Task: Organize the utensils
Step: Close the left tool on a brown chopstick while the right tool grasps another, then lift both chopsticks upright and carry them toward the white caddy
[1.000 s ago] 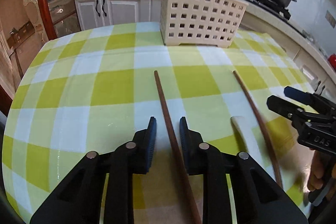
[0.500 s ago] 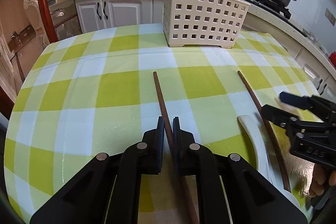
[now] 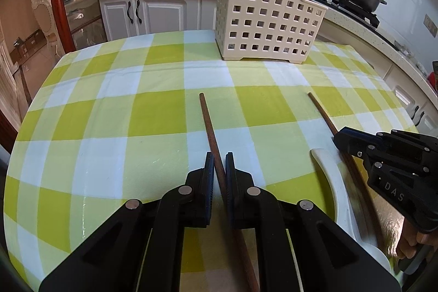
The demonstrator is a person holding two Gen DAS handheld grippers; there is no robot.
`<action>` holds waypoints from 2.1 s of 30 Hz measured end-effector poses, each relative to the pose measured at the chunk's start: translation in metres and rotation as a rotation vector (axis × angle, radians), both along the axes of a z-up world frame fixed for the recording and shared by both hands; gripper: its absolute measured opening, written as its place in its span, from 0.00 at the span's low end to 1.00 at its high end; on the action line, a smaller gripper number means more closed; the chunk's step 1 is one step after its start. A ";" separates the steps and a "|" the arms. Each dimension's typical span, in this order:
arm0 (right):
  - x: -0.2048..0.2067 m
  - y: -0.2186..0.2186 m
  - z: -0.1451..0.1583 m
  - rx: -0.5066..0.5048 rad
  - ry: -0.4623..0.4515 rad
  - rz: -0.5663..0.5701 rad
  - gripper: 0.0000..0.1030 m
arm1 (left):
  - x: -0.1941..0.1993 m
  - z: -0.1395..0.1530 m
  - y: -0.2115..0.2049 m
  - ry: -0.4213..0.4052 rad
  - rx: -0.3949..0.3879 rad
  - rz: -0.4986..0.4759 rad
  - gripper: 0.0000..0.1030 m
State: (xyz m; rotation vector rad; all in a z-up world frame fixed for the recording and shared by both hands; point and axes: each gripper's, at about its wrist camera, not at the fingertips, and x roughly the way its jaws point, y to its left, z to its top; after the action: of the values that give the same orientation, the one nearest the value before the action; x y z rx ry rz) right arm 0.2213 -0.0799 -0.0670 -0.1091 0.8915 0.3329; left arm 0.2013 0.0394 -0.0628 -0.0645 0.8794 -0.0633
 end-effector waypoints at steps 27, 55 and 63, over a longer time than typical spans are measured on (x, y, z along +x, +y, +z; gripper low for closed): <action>-0.037 -0.056 0.091 0.109 -0.172 -0.036 0.06 | -0.031 0.063 0.019 -0.114 -0.097 -0.005 0.04; -0.057 -0.069 0.117 0.141 -0.228 -0.036 0.06 | -0.012 0.035 0.006 0.018 0.035 -0.022 0.05; -0.059 -0.070 0.121 0.142 -0.234 -0.038 0.06 | -0.039 0.084 0.008 -0.102 0.019 -0.025 0.05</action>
State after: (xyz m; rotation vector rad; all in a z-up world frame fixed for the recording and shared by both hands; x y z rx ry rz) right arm 0.1620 -0.1497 0.0542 0.0010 0.6353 0.3395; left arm 0.1624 0.0471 0.0213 -0.0322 0.7791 -0.0810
